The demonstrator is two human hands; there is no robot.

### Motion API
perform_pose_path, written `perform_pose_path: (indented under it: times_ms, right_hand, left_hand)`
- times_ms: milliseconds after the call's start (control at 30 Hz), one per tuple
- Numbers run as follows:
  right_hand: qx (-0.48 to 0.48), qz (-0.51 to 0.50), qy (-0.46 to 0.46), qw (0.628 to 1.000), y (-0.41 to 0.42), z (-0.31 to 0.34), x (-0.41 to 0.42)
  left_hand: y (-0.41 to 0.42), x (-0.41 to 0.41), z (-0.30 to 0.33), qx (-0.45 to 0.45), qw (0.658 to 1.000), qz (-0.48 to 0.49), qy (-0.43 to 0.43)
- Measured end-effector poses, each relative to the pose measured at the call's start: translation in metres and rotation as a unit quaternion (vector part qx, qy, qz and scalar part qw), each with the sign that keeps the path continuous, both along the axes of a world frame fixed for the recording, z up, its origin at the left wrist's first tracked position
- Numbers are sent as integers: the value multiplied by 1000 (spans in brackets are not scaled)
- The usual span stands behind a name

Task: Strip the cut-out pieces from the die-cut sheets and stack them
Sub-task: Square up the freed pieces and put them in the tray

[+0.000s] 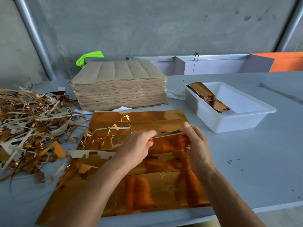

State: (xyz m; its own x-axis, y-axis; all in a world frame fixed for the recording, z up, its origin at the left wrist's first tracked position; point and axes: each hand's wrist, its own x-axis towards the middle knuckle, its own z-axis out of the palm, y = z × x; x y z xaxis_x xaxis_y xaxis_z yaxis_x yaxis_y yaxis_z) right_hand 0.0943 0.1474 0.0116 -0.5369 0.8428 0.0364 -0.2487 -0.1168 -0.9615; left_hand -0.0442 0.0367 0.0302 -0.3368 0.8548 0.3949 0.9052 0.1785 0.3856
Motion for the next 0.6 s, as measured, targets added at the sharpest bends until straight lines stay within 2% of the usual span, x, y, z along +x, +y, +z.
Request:
perform_pose_path:
  times_ms: [67,133,200,267,333,467,600]
  right_hand:
    - [-22,-20,-23,999,-4,-1,-3]
    - [-54,-39,-61,996,-5,-2,-4]
    - [-55,-54,-81,994,-2,-3,-5]
    - [-18,-68,-110,991,-1,-6,-6]
    - [9,-71,-124,990,-1,-8,-7]
    - [2,-56,-123,991,-2,-6,-6]
    - [44,-62,-139,987,-3,-10,-6]
  left_hand:
    - [2,5,0,4,1000,-6,13]
    - [3,8,-4,30,999,29,-25]
    - [3,9,-10,63,985,82,-141]
    - [3,10,-18,84,953,106,-270]
    - [3,13,-26,79,938,85,-326]
    - [3,14,-32,102,908,37,-404]
    - [1,14,-37,93,907,23,-411]
